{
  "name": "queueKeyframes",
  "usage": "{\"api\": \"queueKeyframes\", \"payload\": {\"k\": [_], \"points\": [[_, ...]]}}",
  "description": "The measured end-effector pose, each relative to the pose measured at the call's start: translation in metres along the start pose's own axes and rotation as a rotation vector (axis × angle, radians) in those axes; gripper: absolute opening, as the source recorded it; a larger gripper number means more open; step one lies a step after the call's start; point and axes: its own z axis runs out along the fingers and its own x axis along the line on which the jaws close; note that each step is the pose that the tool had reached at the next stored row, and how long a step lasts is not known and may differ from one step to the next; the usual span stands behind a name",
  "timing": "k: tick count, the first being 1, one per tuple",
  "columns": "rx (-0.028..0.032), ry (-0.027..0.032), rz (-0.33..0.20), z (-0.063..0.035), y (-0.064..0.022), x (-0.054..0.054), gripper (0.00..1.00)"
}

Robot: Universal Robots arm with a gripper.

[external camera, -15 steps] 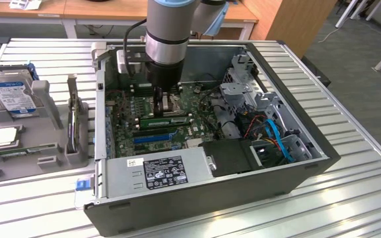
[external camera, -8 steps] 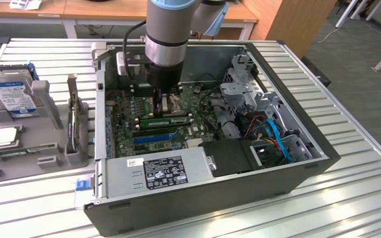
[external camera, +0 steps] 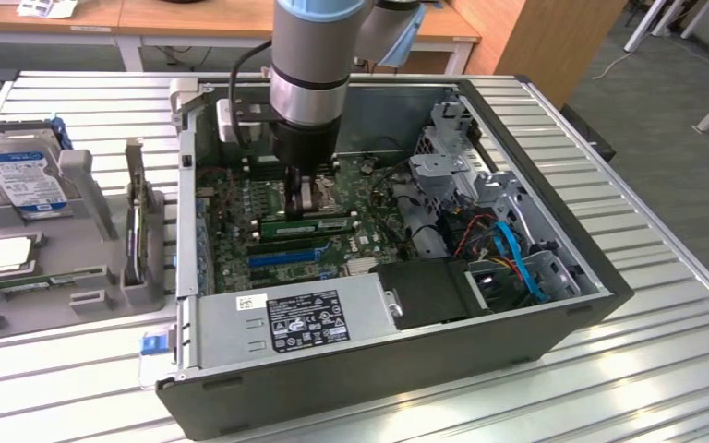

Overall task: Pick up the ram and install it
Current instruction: 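Press down the ram until it locks into place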

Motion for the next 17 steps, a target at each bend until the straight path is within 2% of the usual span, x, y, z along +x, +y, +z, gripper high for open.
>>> {"api": "queueKeyframes", "payload": {"k": [17], "points": [[-0.0001, 0.0003, 0.000, 0.0051, -0.0002, 0.0002, 0.10]]}}
